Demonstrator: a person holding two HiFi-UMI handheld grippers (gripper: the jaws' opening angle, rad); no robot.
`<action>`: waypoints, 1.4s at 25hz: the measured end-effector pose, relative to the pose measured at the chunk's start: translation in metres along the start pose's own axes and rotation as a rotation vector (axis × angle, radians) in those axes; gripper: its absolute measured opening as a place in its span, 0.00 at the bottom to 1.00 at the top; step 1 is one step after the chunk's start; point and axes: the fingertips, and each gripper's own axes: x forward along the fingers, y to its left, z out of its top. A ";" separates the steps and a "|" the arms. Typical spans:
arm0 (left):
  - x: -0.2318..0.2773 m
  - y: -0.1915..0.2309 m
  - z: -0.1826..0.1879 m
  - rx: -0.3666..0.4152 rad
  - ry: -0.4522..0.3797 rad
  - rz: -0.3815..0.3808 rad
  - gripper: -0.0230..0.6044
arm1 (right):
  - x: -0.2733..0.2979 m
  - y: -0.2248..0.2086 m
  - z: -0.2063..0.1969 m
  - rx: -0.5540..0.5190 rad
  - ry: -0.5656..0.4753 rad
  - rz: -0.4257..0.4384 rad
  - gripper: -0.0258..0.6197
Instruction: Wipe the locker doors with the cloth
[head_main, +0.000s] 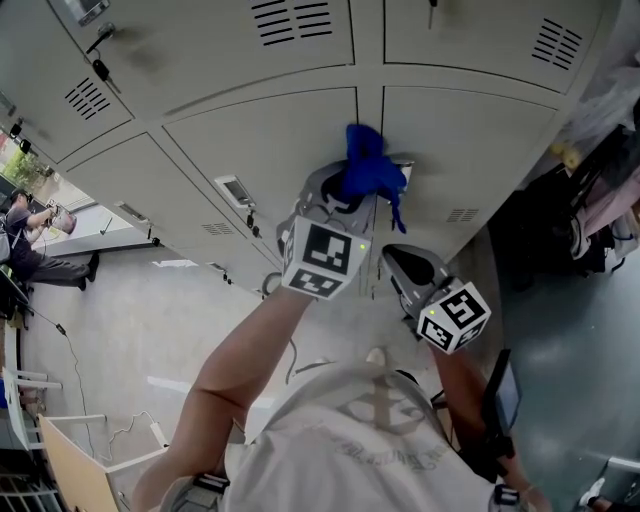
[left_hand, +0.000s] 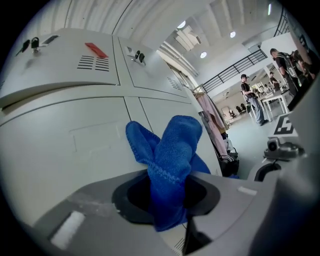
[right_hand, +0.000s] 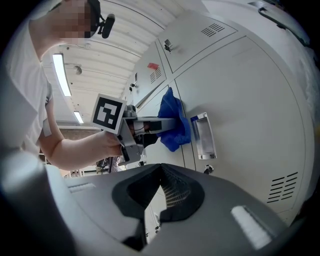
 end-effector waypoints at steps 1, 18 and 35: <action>-0.002 0.002 -0.002 -0.005 0.000 0.004 0.23 | 0.001 0.001 0.000 0.000 0.001 0.002 0.05; -0.058 0.072 -0.037 -0.027 0.038 0.138 0.23 | 0.037 0.032 -0.005 -0.003 0.017 0.067 0.05; -0.107 0.132 -0.068 -0.114 0.058 0.235 0.23 | 0.065 0.062 -0.009 -0.007 0.036 0.088 0.05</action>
